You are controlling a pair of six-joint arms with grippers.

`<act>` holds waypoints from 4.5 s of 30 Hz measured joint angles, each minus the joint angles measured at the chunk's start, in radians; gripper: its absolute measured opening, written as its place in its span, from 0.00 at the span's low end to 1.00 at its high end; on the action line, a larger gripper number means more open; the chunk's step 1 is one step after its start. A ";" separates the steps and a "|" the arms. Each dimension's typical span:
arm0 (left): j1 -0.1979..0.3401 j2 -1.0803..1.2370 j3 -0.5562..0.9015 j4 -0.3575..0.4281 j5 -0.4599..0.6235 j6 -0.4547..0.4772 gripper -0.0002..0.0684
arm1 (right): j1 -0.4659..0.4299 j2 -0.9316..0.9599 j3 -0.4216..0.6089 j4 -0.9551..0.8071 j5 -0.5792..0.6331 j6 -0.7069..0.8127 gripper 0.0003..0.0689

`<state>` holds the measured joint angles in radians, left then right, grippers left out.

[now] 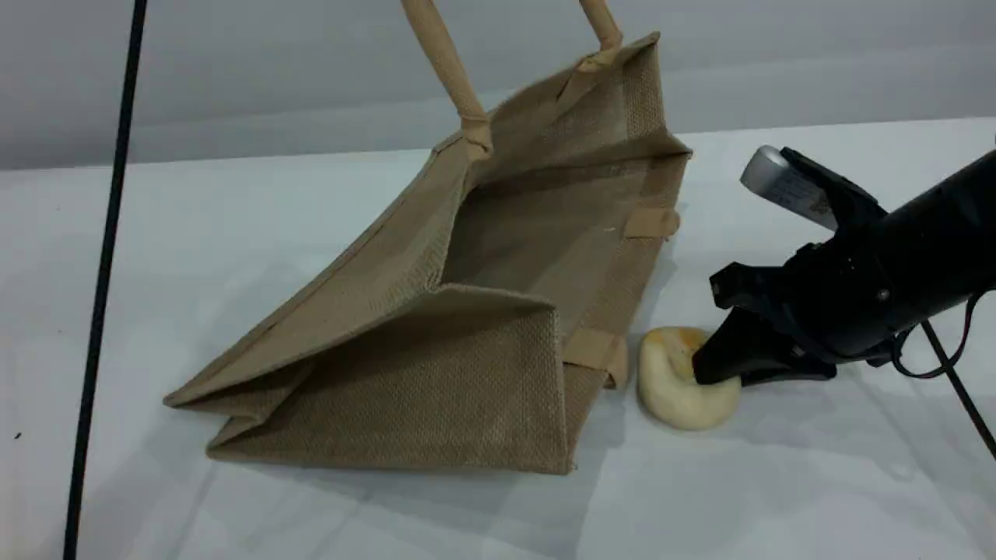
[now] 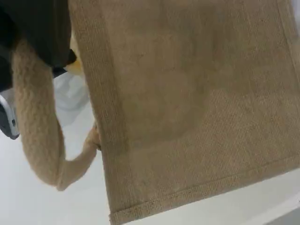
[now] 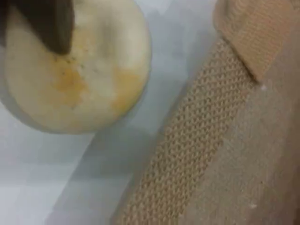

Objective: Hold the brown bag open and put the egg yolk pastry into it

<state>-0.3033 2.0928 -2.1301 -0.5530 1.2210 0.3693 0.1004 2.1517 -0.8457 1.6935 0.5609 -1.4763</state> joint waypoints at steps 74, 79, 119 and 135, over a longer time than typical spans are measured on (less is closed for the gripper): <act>0.001 -0.321 0.235 -0.075 0.001 0.092 0.13 | 0.135 -0.636 0.001 -0.259 0.122 0.247 0.05; 0.001 -0.320 0.254 -0.076 -0.001 0.089 0.13 | 0.158 -0.621 0.001 -0.226 0.040 0.249 0.05; -0.001 -0.321 0.254 -0.077 0.000 0.093 0.13 | 0.338 -0.340 0.000 0.053 -0.076 -0.080 0.06; -0.001 -0.321 0.254 -0.076 0.000 0.099 0.13 | 0.338 -0.419 0.000 0.051 -0.055 -0.095 0.67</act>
<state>-0.3043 1.7713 -1.8757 -0.6289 1.2210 0.4687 0.4389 1.7323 -0.8457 1.7445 0.5064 -1.5709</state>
